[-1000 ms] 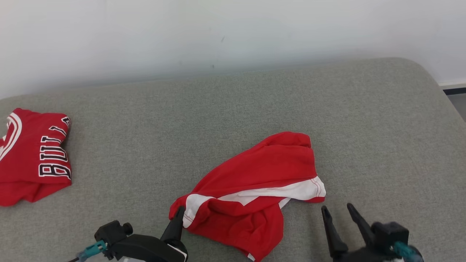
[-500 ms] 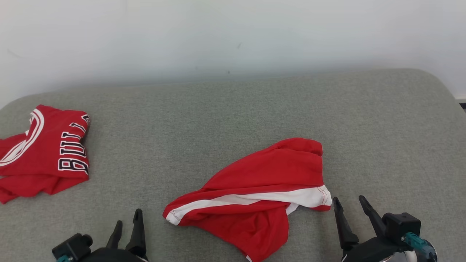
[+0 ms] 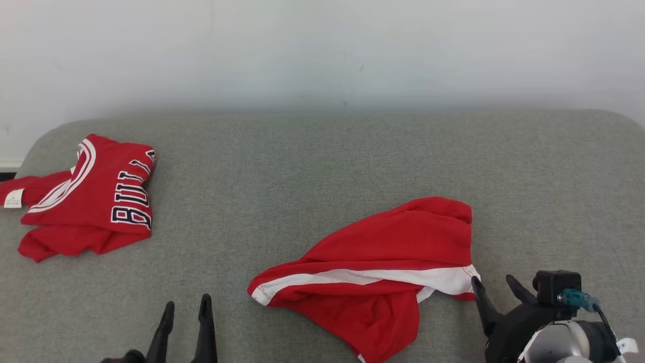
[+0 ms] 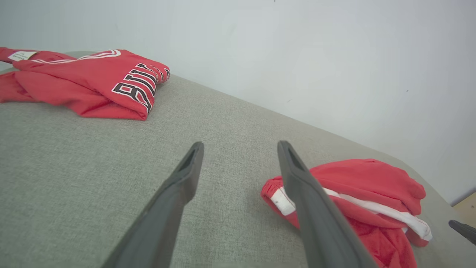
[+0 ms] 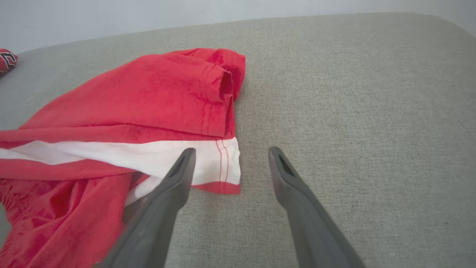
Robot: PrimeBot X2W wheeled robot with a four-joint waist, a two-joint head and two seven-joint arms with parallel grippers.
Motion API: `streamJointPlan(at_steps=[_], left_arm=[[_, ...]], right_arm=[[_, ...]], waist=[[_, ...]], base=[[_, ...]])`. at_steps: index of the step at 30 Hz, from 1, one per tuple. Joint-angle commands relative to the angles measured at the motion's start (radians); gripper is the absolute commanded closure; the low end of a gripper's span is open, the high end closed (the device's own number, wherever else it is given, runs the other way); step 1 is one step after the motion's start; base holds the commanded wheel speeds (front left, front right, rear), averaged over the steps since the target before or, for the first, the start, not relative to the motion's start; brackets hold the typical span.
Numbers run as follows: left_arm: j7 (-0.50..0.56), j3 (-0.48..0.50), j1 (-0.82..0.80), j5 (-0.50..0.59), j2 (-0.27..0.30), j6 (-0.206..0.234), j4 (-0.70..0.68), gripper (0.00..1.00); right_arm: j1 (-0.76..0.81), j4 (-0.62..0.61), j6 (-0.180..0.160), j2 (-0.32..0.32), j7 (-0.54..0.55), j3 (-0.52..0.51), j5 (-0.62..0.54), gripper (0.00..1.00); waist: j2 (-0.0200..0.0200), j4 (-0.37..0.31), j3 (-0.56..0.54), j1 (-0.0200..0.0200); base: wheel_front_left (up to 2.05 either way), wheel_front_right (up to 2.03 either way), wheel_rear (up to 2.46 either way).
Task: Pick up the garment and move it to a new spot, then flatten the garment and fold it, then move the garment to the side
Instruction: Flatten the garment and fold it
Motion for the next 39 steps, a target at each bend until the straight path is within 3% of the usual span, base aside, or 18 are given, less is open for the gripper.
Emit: streamJointPlan(at_steps=[1,8,15,16,17,22,30,34,39], left_arm=[[-0.003,0.01,0.032,0.047,-0.025,-0.024,-0.014,0.0],[-0.003,0.054,0.025,0.121,-0.079,-0.09,0.0,0.0],[-0.003,0.076,0.009,0.143,-0.098,-0.113,0.015,0.0],[-0.003,0.08,0.007,0.145,-0.1,-0.116,0.017,0.0],[-0.003,0.084,0.006,0.147,-0.103,-0.117,0.019,0.0],[-0.003,0.098,0.004,0.155,-0.113,-0.127,0.027,0.0],[-0.003,0.114,0.005,0.165,-0.121,-0.135,0.03,0.0],[-0.003,0.121,0.006,0.166,-0.123,-0.142,0.037,0.0],[-0.003,0.123,0.013,0.161,-0.125,-0.143,0.047,0.0]], right_arm=[[-0.02,0.014,-0.002,-0.016,0.042,-0.013,0.011,0.0],[-0.085,0.077,-0.002,-0.07,0.163,0.001,0.062,0.0],[-0.111,0.095,-0.002,-0.105,0.181,0.043,0.092,0.0],[-0.112,0.096,-0.002,-0.107,0.179,0.05,0.094,0.16],[-0.111,0.098,-0.002,-0.108,0.18,0.055,0.097,0.43],[-0.098,0.093,-0.002,-0.113,0.171,0.074,0.105,1.0],[-0.1,0.039,-0.002,-0.126,0.118,0.05,0.115,1.0],[-0.065,-0.045,-0.002,-0.148,0.092,-0.041,0.114,1.0],[0.033,-0.195,-0.002,-0.142,0.138,-0.174,0.08,1.0]], waist=[[0.0,0.021,0.019,0.0001],[0.0,0.066,0.07,0.0001],[0.0,0.081,0.093,0.0001],[0.0,0.082,0.094,0.0001],[0.0,0.082,0.095,0.0001],[0.0,0.075,0.095,0.0001],[0.0,0.043,0.081,0.0001],[0.0,0.023,0.07,0.0001],[0.0,-0.007,0.063,0.0001]], base=[[0.0,0.0,0.0],[0.0,0.0,0.0],[0.0,0.0,0.0],[0.0,0.0,0.0],[0.0,0.0,0.0],[0.0,0.0,0.0],[0.0,0.0,0.0],[0.0,0.0,0.0],[0.0,0.0,0.0]])
